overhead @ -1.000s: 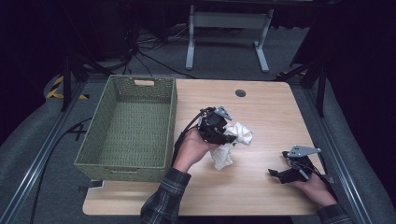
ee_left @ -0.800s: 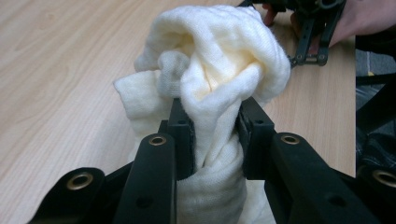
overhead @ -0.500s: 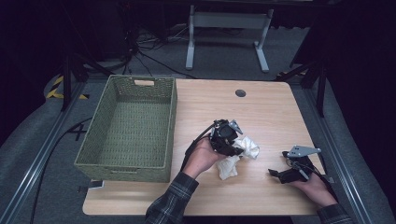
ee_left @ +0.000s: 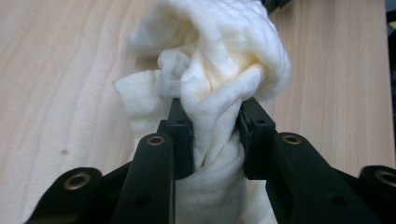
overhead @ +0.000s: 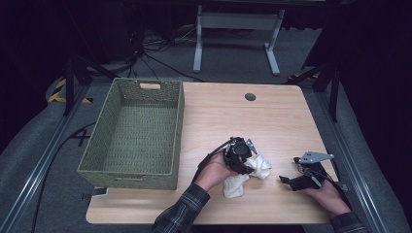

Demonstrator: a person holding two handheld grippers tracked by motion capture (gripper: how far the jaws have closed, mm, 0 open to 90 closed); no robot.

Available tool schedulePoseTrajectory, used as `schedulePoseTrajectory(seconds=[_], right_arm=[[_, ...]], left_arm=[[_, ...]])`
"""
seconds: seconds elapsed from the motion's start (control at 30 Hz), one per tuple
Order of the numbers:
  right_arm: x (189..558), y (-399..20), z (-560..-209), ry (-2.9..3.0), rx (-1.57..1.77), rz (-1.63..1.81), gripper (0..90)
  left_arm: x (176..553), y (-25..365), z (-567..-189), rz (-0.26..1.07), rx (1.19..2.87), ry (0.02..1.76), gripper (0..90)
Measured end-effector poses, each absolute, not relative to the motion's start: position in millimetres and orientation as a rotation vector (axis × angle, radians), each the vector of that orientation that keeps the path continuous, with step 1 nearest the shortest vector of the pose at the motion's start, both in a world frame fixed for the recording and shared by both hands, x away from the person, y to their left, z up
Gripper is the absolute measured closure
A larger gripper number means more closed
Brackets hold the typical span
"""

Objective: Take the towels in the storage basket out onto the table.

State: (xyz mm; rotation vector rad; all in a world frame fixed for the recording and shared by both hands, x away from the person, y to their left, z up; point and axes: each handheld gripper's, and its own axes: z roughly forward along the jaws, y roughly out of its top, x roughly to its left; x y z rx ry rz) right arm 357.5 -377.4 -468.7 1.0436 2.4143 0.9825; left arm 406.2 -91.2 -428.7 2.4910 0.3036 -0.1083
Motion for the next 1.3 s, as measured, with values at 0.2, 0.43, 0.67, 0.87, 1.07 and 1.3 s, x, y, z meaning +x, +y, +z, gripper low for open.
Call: schedulePoseTrajectory(seconds=[0.2, 0.43, 0.67, 0.87, 1.07, 1.3], right_arm=[[357.5, -377.4, -468.7, 2.414, 1.043, 0.983, 0.0], [357.4, -377.4, -468.7, 2.414, 1.044, 0.983, 0.0], [357.5, -377.4, -468.7, 2.414, 1.044, 0.983, 0.0], [357.5, -377.4, -468.7, 2.414, 1.044, 0.982, 0.0], [357.4, -377.4, -468.7, 2.414, 1.044, 0.982, 0.0], [357.4, -377.4, -468.7, 2.414, 1.044, 0.983, 0.0]], left_arm=[[402.5, -99.3, -443.9, -0.128, 2.525, 0.285, 69.5], [401.1, -95.6, -439.1, -0.115, 2.499, 0.303, 53.2], [398.6, -76.9, -420.8, -0.07, 2.421, 0.332, 43.5], [396.5, -59.3, -411.9, -0.039, 2.39, 0.336, 48.6], [388.1, -53.0, -410.8, 0.006, 2.386, 0.312, 57.6], [390.4, -55.5, -419.9, -0.011, 2.397, 0.319, 62.7]])
